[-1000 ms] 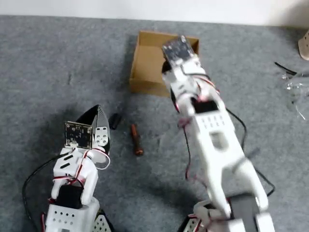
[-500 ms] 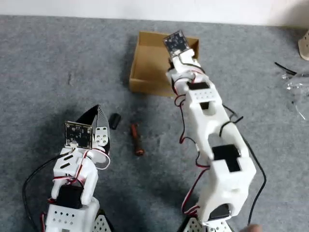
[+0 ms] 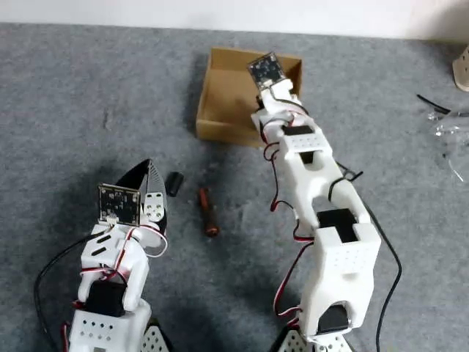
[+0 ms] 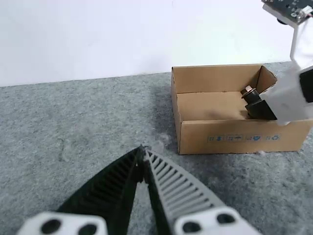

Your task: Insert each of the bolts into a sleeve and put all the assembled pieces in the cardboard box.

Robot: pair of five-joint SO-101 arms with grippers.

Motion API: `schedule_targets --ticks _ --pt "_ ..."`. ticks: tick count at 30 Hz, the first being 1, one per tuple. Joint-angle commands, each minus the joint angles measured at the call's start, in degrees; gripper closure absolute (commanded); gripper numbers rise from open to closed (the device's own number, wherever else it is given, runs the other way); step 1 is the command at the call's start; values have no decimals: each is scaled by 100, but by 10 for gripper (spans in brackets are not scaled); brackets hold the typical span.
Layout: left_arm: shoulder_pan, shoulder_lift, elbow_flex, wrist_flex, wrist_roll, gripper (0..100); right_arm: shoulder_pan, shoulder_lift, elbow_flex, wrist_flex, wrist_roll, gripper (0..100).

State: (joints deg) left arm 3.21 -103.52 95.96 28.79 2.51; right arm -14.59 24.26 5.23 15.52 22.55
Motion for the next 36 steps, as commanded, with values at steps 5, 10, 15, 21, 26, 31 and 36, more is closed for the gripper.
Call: schedule_targets --ticks 5,10,15,21,26,31,36 --pt "84 -13 119 -18 -44 989 66 -127 -303 840 53 850" --pt "84 -13 119 -18 -44 989 92 -136 -303 1007 53 766" --pt "84 -13 119 -18 -44 989 66 -576 -268 1007 35 766" --pt "84 -13 119 -18 -44 989 66 -2123 -127 1473 -1029 766" --pt "84 -13 119 -18 -44 989 -365 -3521 31 2791 -1160 766" --pt "75 -13 119 -18 -44 989 -1042 -4804 549 3486 -1160 766" --pt "-40 -13 119 -18 -44 989 -1648 -5886 1516 3811 -1160 766"
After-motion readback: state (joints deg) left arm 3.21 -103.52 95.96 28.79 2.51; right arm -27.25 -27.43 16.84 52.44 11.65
